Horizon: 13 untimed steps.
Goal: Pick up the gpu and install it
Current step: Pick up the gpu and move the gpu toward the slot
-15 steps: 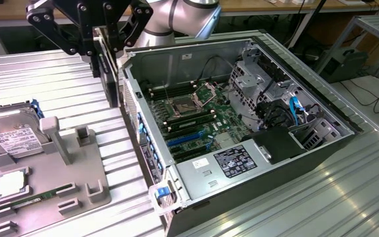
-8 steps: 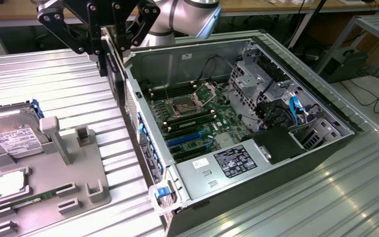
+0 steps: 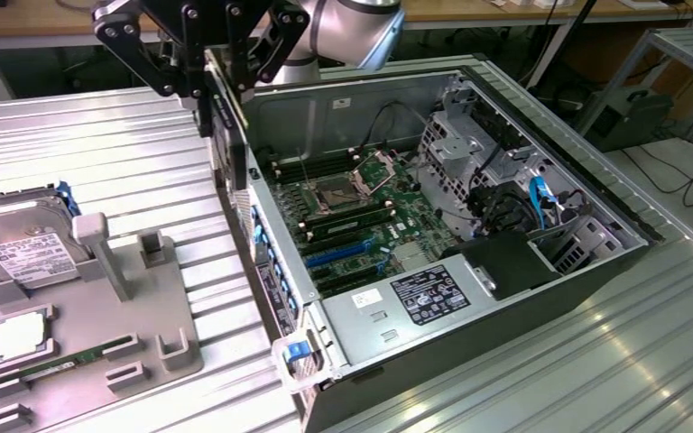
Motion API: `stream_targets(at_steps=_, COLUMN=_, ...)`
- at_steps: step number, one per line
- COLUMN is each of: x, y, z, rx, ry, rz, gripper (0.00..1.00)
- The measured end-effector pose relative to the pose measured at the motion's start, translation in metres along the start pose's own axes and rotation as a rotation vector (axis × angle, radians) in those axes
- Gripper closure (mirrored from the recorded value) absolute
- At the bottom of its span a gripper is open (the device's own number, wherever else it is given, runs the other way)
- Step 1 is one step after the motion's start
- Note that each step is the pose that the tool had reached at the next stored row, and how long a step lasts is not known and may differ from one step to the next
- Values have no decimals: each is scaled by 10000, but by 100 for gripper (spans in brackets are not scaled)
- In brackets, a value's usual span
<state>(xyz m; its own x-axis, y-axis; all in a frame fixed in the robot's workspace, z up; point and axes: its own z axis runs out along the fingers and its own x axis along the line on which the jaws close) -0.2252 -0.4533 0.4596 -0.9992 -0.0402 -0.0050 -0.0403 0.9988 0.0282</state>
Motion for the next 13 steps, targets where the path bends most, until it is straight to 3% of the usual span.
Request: stream_targets(at_steps=13, x=-214, y=-9, z=1, rx=1, ry=1, rz=0, gripper=71)
